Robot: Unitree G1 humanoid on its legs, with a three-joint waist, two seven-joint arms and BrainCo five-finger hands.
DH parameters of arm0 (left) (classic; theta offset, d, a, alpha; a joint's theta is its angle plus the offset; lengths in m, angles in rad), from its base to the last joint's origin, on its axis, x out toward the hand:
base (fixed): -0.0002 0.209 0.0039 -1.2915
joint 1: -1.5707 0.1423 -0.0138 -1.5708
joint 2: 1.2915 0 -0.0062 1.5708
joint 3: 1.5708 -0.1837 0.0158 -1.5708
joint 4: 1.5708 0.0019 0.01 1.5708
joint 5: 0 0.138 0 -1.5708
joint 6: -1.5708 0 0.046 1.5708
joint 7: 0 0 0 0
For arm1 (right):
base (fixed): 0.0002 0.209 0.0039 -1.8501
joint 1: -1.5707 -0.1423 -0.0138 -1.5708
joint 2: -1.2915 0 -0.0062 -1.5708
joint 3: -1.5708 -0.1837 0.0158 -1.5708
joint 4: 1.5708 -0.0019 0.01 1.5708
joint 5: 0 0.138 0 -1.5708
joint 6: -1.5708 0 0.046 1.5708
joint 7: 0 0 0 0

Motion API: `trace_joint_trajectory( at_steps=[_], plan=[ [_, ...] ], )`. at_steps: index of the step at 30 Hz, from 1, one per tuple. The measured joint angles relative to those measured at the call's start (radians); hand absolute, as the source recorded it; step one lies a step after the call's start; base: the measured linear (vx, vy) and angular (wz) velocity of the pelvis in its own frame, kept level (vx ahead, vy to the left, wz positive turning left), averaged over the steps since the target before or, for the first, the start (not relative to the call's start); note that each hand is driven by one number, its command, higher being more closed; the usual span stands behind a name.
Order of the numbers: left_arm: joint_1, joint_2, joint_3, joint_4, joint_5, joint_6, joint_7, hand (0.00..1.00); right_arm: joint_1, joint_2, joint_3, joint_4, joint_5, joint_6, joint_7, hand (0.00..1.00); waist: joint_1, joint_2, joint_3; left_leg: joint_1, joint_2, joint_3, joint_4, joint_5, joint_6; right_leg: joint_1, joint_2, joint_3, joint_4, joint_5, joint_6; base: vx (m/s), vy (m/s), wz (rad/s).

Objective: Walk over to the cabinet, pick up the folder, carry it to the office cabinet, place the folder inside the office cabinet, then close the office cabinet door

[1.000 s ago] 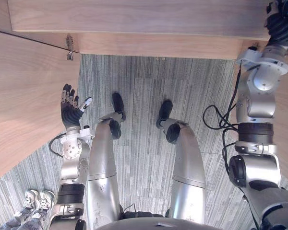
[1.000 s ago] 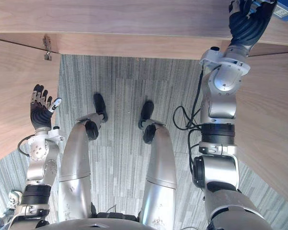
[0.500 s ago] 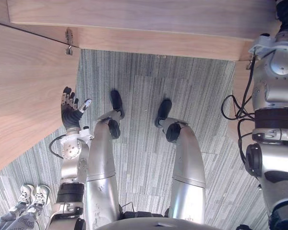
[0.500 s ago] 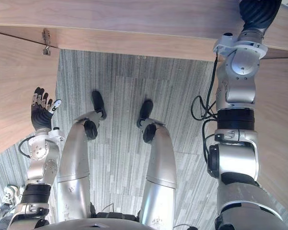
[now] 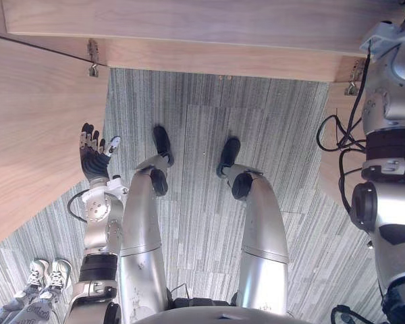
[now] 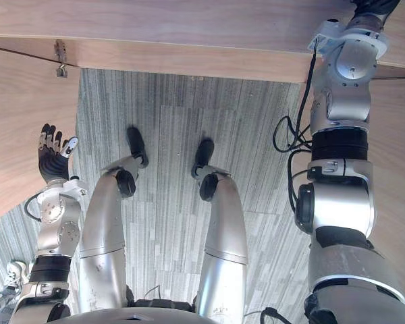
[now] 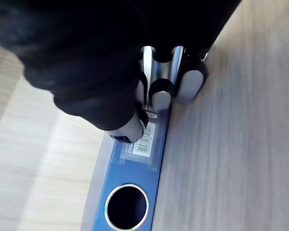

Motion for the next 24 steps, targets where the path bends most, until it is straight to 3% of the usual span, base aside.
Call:
trace_joint_trajectory(
  at_steps=[6,11,18,20,24],
  plan=[
    [0.001,-0.006,-0.001,-0.002,0.001,0.000,0.000,0.00,0.076,0.017,-0.001,-0.114,0.001,0.007,-0.020,1.00,0.000,0.000,0.000,0.005,0.005,0.000,0.023,-0.001,0.000,0.005,0.001,0.002,0.018,0.002,-0.007,-0.03,-0.007,0.00],
    [0.002,-0.028,-0.006,-0.002,0.011,0.001,0.000,0.00,0.296,0.138,-0.004,-0.364,-0.037,0.003,-0.024,1.00,-0.010,-0.002,-0.001,0.062,0.023,-0.006,0.052,-0.027,-0.006,0.069,0.017,0.004,0.027,-0.013,0.000,-0.05,-0.016,-0.10],
    [0.022,-0.024,-0.051,0.035,0.105,0.012,0.000,0.00,0.673,0.331,0.000,-0.639,-0.213,-0.010,-0.025,1.00,-0.029,-0.067,-0.042,0.270,0.038,0.020,0.009,-0.067,-0.013,0.271,0.031,0.004,-0.050,-0.024,-0.004,-0.05,-0.015,-0.13],
    [0.044,-0.027,-0.074,0.042,0.126,0.022,-0.002,0.00,0.763,0.382,0.011,-0.704,-0.238,-0.024,-0.015,1.00,-0.033,-0.074,-0.048,0.345,0.044,0.021,-0.005,-0.084,-0.015,0.358,0.032,-0.014,-0.091,-0.019,0.004,0.05,0.026,-0.18],
    [0.130,-0.032,-0.125,0.068,0.163,0.035,-0.025,0.00,0.963,0.464,0.108,-0.765,-0.305,-0.049,0.053,1.00,-0.044,-0.093,-0.128,0.525,0.046,0.053,-0.069,-0.101,-0.018,0.546,0.049,-0.013,-0.203,0.000,0.029,0.11,0.044,-0.09]
  ],
)
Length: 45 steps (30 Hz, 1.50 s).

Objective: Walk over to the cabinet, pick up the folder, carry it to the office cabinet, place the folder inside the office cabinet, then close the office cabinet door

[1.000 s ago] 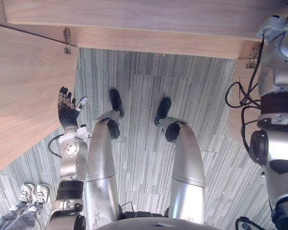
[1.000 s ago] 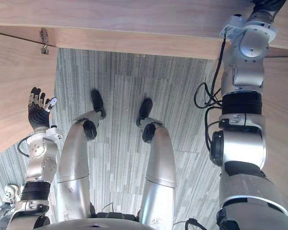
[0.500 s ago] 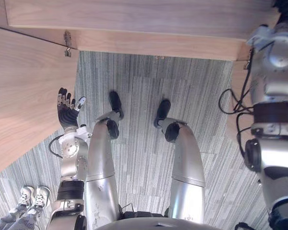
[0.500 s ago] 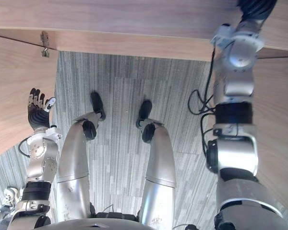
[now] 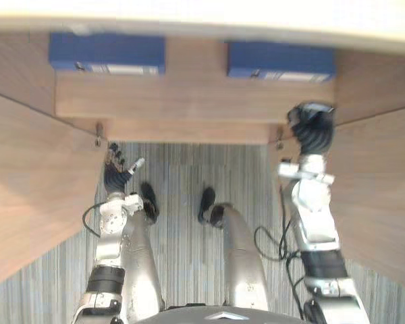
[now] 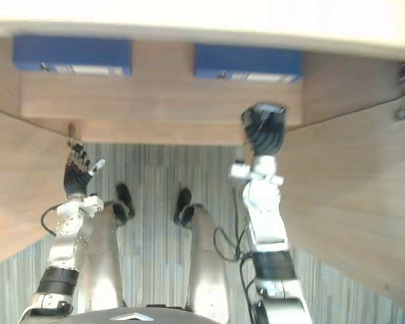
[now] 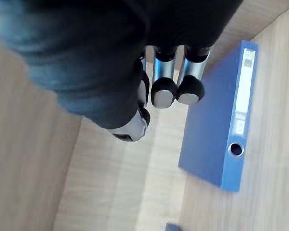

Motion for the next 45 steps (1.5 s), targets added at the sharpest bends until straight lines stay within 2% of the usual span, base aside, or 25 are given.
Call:
trace_joint_trajectory(
  at_steps=[1,2,5,6,10,13,16,22,24,25,28,33,39,45],
  plan=[
    [0.011,-0.001,-0.005,0.002,0.006,0.001,-0.004,0.00,0.025,0.010,0.012,-0.007,-0.009,0.000,0.011,1.00,0.000,0.000,-0.007,0.032,0.000,0.007,-0.013,-0.004,-0.003,0.032,0.003,0.001,-0.021,0.004,0.002,0.18,0.072,-0.15],
    [0.048,-0.008,-0.022,0.018,0.019,0.002,-0.014,0.00,0.103,0.036,0.038,-0.019,-0.030,-0.004,0.044,1.00,0.002,0.000,-0.045,0.113,-0.005,0.027,-0.057,-0.009,-0.003,0.112,0.008,0.007,-0.081,0.016,0.009,0.15,0.067,-0.12],
    [0.090,-0.009,-0.049,0.079,0.058,0.005,-0.028,0.00,0.188,0.072,0.048,-0.007,-0.052,-0.008,0.087,1.00,0.000,0.000,-0.096,0.220,-0.018,0.056,-0.133,-0.010,-0.005,0.213,0.018,0.021,-0.184,0.041,0.026,0.14,0.069,-0.14],
    [0.095,-0.005,-0.056,0.098,0.063,0.007,-0.031,0.00,0.202,0.079,0.048,0.012,-0.061,-0.013,0.090,1.00,-0.002,-0.003,-0.105,0.243,-0.028,0.059,-0.158,-0.005,-0.007,0.233,0.018,0.025,-0.206,0.054,0.021,0.19,0.085,-0.17],
    [0.105,0.011,-0.092,0.229,0.104,0.019,-0.052,0.00,0.211,0.090,0.045,0.295,-0.099,-0.010,0.126,1.00,-0.026,-0.002,-0.154,0.388,-0.089,0.079,-0.344,0.061,-0.015,0.374,0.022,0.040,-0.412,0.141,0.041,0.16,0.054,-0.05],
    [0.109,0.018,-0.093,0.287,0.132,0.024,-0.066,0.00,0.214,0.096,0.041,0.492,-0.149,0.010,0.135,1.00,-0.028,0.007,-0.165,0.471,-0.119,0.079,-0.449,0.103,-0.018,0.480,0.036,0.051,-0.572,0.221,0.051,0.13,0.038,-0.09],
    [0.119,0.022,-0.092,0.325,0.156,0.026,-0.073,0.00,0.223,0.116,0.013,0.643,-0.184,0.029,0.152,1.00,-0.033,0.021,-0.190,0.543,-0.151,0.079,-0.528,0.129,-0.018,0.564,0.034,0.057,-0.680,0.271,0.061,0.09,0.040,-0.06],
    [0.152,0.019,-0.073,0.428,0.176,0.029,-0.072,0.00,0.246,0.137,-0.028,0.857,-0.187,0.053,0.153,1.00,-0.036,0.034,-0.249,0.644,-0.192,0.075,-0.632,0.166,-0.013,0.644,0.019,0.062,-0.750,0.295,0.069,-0.01,0.015,0.00],
    [0.165,0.008,-0.065,0.498,0.193,0.034,-0.072,0.00,0.245,0.143,-0.073,0.946,-0.187,0.073,0.152,1.00,-0.028,0.032,-0.263,0.699,-0.221,0.059,-0.718,0.194,-0.016,0.653,0.011,0.081,-0.763,0.291,0.074,-0.07,0.049,-0.17],
    [0.170,0.008,-0.065,0.513,0.193,0.037,-0.072,0.00,0.246,0.146,-0.084,0.962,-0.187,0.076,0.152,0.00,-0.027,0.031,-0.263,0.712,-0.230,0.046,-0.738,0.203,-0.014,0.657,0.009,0.083,-0.765,0.292,0.074,-0.08,0.071,-0.17],
    [0.185,0.008,-0.062,0.563,0.194,0.048,-0.072,0.00,0.266,0.154,-0.114,1.012,-0.186,0.092,0.151,0.00,-0.032,0.028,-0.265,0.761,-0.253,-0.005,-0.813,0.230,-0.013,0.681,0.001,0.083,-0.772,0.292,0.077,-0.04,0.053,-0.01],
    [0.186,0.007,-0.041,0.635,0.194,0.057,-0.070,0.00,0.282,0.176,-0.159,1.084,-0.176,0.117,0.142,0.00,-0.040,0.007,-0.285,0.788,-0.270,-0.014,-0.816,0.227,-0.008,0.719,-0.009,0.084,-0.788,0.291,0.083,-0.01,0.049,0.05],
    [0.194,0.001,-0.036,0.699,0.202,0.074,-0.062,0.00,0.279,0.183,-0.211,1.134,-0.142,0.137,0.123,0.00,-0.038,0.010,-0.295,0.837,-0.289,-0.026,-0.817,0.214,0.006,0.780,-0.023,0.083,-0.793,0.288,0.106,0.03,0.038,0.06],
    [0.196,-0.005,-0.036,0.713,0.211,0.075,-0.061,0.00,0.260,0.194,-0.265,1.174,-0.136,0.141,0.122,0.00,-0.038,0.010,-0.295,0.859,-0.295,-0.029,-0.817,0.208,0.007,0.805,-0.025,0.081,-0.793,0.284,0.103,0.00,0.000,0.00]
  ],
)
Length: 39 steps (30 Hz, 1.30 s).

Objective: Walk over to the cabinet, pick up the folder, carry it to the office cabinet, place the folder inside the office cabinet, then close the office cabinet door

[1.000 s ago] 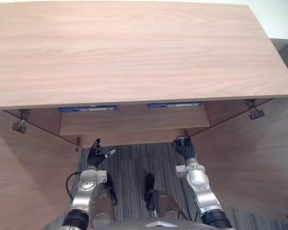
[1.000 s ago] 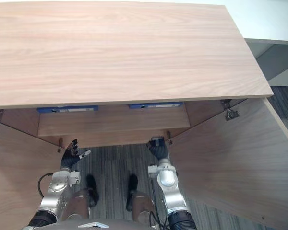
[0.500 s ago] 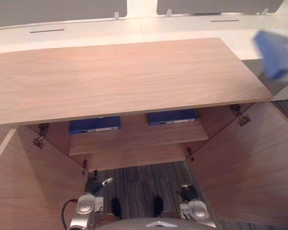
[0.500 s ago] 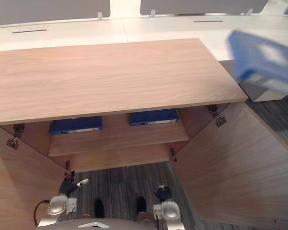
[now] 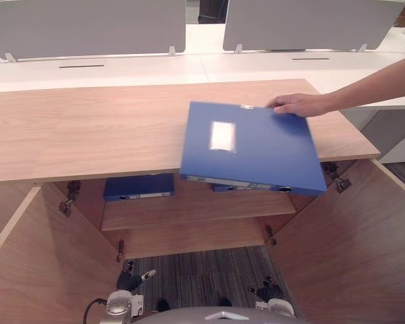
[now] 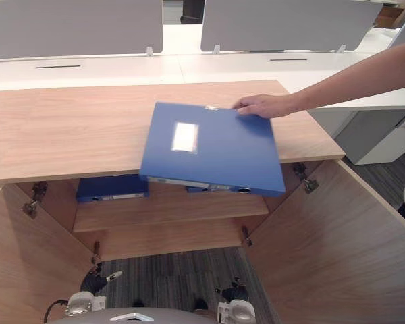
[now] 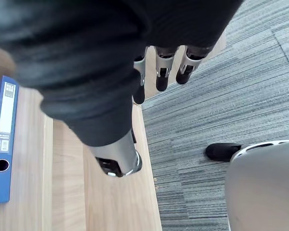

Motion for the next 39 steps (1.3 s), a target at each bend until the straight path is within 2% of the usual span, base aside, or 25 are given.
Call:
trace_joint_trajectory(
  at_steps=[11,22,25,31,39],
  plan=[
    [0.006,-0.012,-0.001,-0.029,-0.007,0.000,0.021,0.00,-0.013,0.001,-0.023,0.028,0.001,0.016,-0.002,0.00,0.001,0.000,0.004,0.040,-0.002,-0.006,0.000,-0.010,0.004,0.038,-0.002,-0.005,0.006,-0.018,0.005,0.01,0.003,0.01],
    [0.063,-0.010,0.003,-0.496,-0.041,-0.025,0.068,0.00,-0.011,-0.003,-0.005,0.022,-0.009,0.015,-0.012,0.00,0.003,-0.003,0.017,0.088,-0.002,-0.026,0.000,-0.022,0.002,0.086,-0.007,-0.025,0.035,-0.051,-0.002,0.02,-0.001,0.04],
    [0.067,-0.010,0.040,-0.612,-0.042,-0.043,0.090,0.00,-0.009,-0.012,0.027,0.021,-0.012,0.015,-0.012,0.00,0.009,-0.003,0.016,0.102,0.001,-0.028,0.000,-0.031,-0.001,0.101,-0.005,-0.027,0.039,-0.062,-0.004,0.00,-0.004,0.02],
    [0.068,-0.002,0.117,-0.696,-0.062,-0.067,0.133,0.00,-0.008,-0.026,0.044,0.021,-0.060,0.017,-0.009,0.00,0.016,-0.005,0.016,0.133,0.007,-0.027,0.000,-0.034,-0.002,0.126,0.002,-0.027,0.039,-0.070,-0.010,0.02,-0.007,0.00],
    [0.068,-0.004,0.116,-0.781,-0.091,-0.090,0.146,0.00,-0.006,-0.036,0.085,0.021,-0.122,0.018,-0.005,0.00,0.021,-0.011,0.016,0.153,0.014,-0.029,0.000,-0.034,-0.002,0.146,0.009,-0.029,0.041,-0.074,-0.014,0.00,0.000,0.00]
  ],
)
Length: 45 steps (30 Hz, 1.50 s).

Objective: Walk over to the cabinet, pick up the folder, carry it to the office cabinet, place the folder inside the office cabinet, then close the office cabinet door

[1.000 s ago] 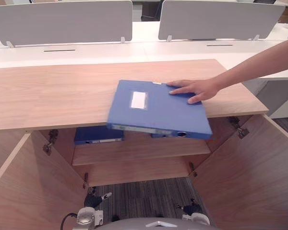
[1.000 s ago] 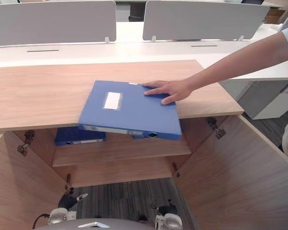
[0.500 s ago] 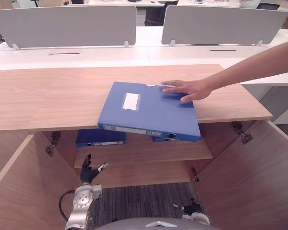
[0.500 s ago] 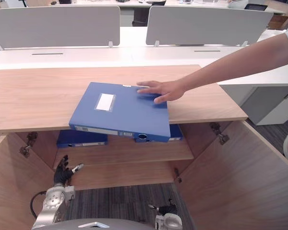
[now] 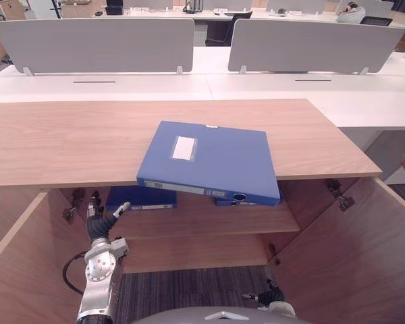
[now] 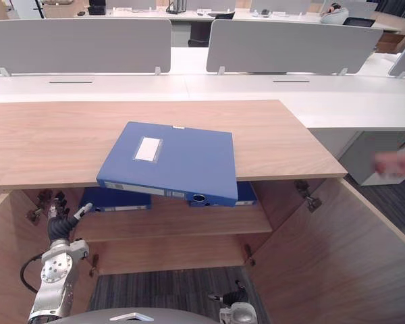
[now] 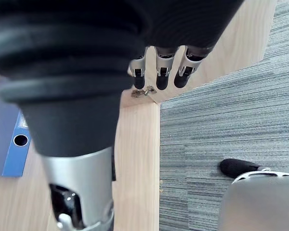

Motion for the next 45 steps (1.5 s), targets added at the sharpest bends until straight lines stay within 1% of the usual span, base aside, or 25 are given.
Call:
trace_joint_trajectory(
  at_steps=[2,3,8,12,15,23,27,30,35,45],
  plan=[
    [0.001,0.000,0.000,-0.021,-0.001,-0.001,0.001,0.00,0.003,-0.004,0.019,0.000,-0.007,0.000,0.001,0.00,0.001,-0.004,-0.001,0.007,0.001,-0.002,0.000,0.000,0.000,0.008,0.000,-0.002,0.000,-0.001,0.000,0.00,0.000,0.00],
    [0.001,0.000,0.000,-0.029,-0.001,-0.009,0.001,0.00,0.006,-0.008,0.030,0.000,-0.007,0.000,0.002,0.00,0.003,-0.005,-0.002,0.010,0.001,-0.002,0.000,0.000,0.000,0.010,0.000,-0.002,0.002,-0.002,0.001,-0.03,-0.004,0.00],
    [0.024,-0.002,-0.004,-0.067,-0.002,-0.013,0.001,0.00,0.024,-0.008,0.033,0.000,-0.007,0.003,0.006,0.00,0.004,-0.010,-0.006,0.018,0.002,-0.002,0.000,0.000,0.000,0.020,-0.002,-0.001,0.009,-0.005,0.002,-0.03,0.001,0.00],
    [0.051,-0.007,-0.020,-0.081,-0.002,-0.013,-0.002,0.00,0.053,-0.010,0.054,0.000,-0.007,0.013,0.007,0.00,0.003,-0.008,-0.007,0.039,0.002,-0.003,0.000,-0.008,-0.008,0.042,-0.002,-0.001,0.009,-0.010,0.005,-0.01,0.001,0.00],
    [0.062,-0.020,-0.030,-0.098,-0.008,-0.013,-0.008,0.00,0.065,-0.009,0.064,0.000,-0.007,0.017,0.008,0.00,0.004,-0.016,-0.011,0.047,0.004,-0.003,0.000,-0.009,-0.009,0.046,-0.002,0.000,0.014,-0.015,0.005,-0.01,0.002,0.00],
    [0.081,-0.029,-0.061,-0.101,-0.026,-0.016,-0.040,0.00,0.074,-0.010,0.071,0.000,-0.007,0.018,0.008,0.00,0.002,-0.014,-0.012,0.056,0.004,-0.002,0.000,-0.009,-0.009,0.050,-0.002,0.002,0.025,-0.017,0.006,-0.01,0.002,0.00],
    [0.087,-0.030,-0.075,-0.104,-0.047,-0.020,-0.041,0.00,0.086,-0.010,0.073,0.000,-0.007,0.018,0.008,0.00,0.005,-0.012,-0.013,0.089,0.004,-0.004,0.000,-0.013,-0.009,0.083,-0.002,0.001,0.026,-0.026,0.005,0.00,0.000,0.00],
    [0.087,-0.030,-0.075,-0.127,-0.050,-0.030,-0.041,0.00,0.093,-0.010,0.074,0.000,-0.006,0.018,0.008,0.00,0.004,-0.011,-0.013,0.089,0.006,-0.004,0.000,-0.014,-0.010,0.081,-0.001,0.000,0.031,-0.029,0.005,-0.01,0.001,0.00],
    [0.089,-0.030,-0.074,-0.134,-0.075,-0.030,-0.040,0.00,0.092,-0.013,0.094,0.000,-0.006,0.017,0.007,0.00,0.004,-0.011,-0.013,0.089,0.007,-0.005,0.000,-0.014,-0.010,0.080,0.000,0.001,0.033,-0.031,0.007,0.00,0.000,0.00],
    [0.089,-0.041,-0.043,-0.145,-0.128,-0.031,-0.038,0.00,0.092,-0.013,0.094,0.000,-0.006,0.017,0.007,0.00,0.005,-0.010,-0.014,0.088,0.009,-0.006,0.000,-0.014,-0.010,0.078,0.002,-0.001,0.040,-0.035,0.002,0.00,0.000,0.00]
  ],
)
